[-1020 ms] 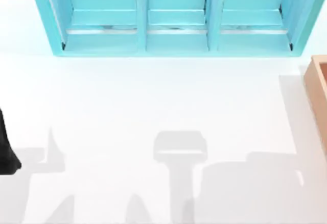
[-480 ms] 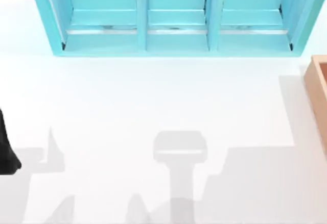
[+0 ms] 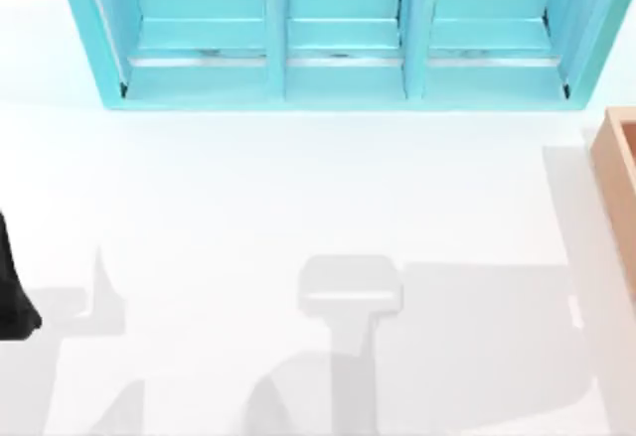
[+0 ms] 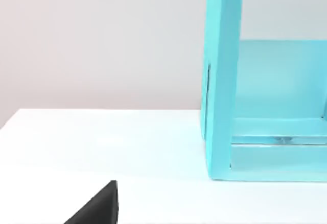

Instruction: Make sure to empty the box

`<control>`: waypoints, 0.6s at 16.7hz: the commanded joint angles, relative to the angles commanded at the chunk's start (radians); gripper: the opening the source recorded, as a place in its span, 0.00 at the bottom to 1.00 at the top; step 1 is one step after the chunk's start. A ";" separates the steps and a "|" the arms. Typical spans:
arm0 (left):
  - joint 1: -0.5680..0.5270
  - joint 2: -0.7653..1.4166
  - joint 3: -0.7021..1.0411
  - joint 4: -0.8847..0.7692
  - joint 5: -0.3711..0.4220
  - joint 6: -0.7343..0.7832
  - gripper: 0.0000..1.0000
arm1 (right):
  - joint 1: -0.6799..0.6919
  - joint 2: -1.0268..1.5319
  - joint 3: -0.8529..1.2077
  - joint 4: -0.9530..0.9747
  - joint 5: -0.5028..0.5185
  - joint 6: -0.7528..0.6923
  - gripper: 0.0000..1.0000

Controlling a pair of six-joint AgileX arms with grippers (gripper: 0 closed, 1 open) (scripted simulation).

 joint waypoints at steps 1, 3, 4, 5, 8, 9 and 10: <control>0.000 0.000 0.000 0.000 0.000 0.000 1.00 | 0.053 0.021 0.006 0.009 0.000 0.052 0.00; 0.000 0.000 0.000 0.000 0.000 0.000 1.00 | 0.181 0.064 0.016 0.038 0.000 0.184 0.00; 0.000 0.000 0.000 0.000 0.000 0.000 1.00 | 0.252 0.085 0.019 0.057 0.000 0.258 0.00; 0.000 0.000 0.000 0.000 0.000 0.000 1.00 | 0.328 0.105 0.022 0.077 0.000 0.336 0.00; 0.000 0.000 0.000 0.000 0.000 0.000 1.00 | 0.580 0.167 0.023 0.143 0.000 0.586 0.00; 0.000 0.000 0.000 0.000 0.000 0.000 1.00 | 0.666 0.188 0.021 0.165 0.001 0.670 0.00; 0.000 0.000 0.000 0.000 0.000 0.000 1.00 | 0.748 0.207 0.018 0.187 0.001 0.752 0.00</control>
